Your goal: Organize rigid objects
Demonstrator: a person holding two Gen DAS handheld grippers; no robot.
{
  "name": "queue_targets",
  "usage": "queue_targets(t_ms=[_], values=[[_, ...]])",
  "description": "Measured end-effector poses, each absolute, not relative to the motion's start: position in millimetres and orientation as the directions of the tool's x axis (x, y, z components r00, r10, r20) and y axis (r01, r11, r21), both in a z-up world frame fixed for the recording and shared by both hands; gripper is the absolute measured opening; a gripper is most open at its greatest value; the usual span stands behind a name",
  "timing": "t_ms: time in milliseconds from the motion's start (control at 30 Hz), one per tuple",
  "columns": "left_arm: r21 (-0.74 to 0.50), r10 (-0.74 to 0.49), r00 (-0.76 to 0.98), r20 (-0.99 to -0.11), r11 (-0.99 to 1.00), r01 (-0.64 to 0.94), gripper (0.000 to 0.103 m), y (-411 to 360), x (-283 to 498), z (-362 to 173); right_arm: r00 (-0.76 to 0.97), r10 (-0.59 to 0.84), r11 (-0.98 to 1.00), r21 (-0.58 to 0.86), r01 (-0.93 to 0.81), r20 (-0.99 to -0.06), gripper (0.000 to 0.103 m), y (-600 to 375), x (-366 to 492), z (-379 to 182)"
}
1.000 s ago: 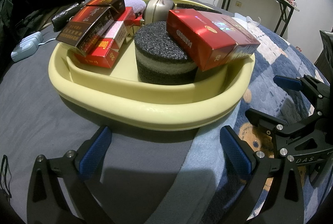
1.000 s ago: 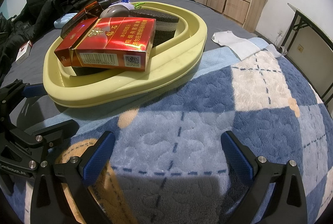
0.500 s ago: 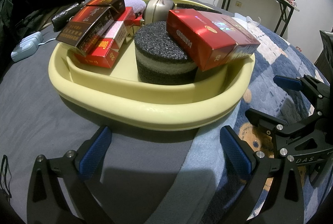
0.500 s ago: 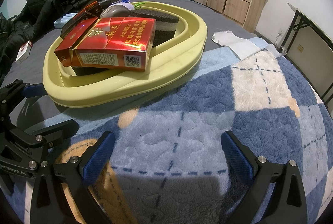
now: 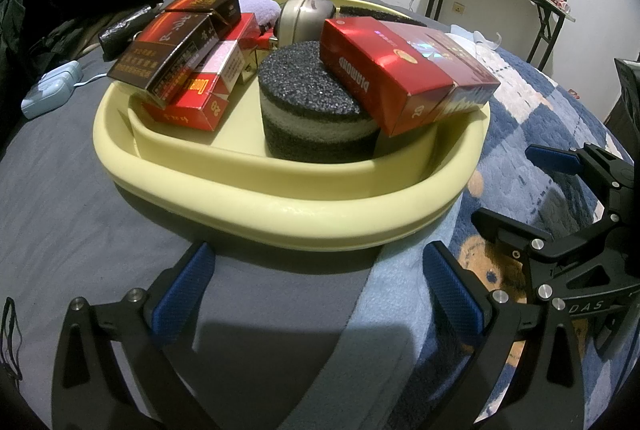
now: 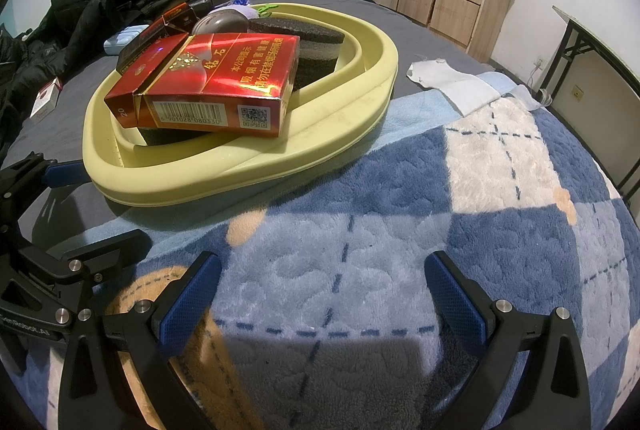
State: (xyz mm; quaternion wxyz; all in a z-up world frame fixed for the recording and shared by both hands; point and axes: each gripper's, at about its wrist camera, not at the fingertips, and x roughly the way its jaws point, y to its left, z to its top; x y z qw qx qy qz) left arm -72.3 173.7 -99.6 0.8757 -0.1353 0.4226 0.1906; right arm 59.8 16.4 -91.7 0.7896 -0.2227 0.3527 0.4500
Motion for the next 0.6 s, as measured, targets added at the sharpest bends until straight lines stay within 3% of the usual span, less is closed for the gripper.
queue_targets(t_ms=[600], values=[[-0.076, 0.22, 0.57, -0.792, 0.891, -0.448, 0.103, 173.6, -72.3, -99.6, 0.346, 0.554, 0.495, -0.034, -0.868, -0.757, 0.103, 16.5, 60.2, -91.7]])
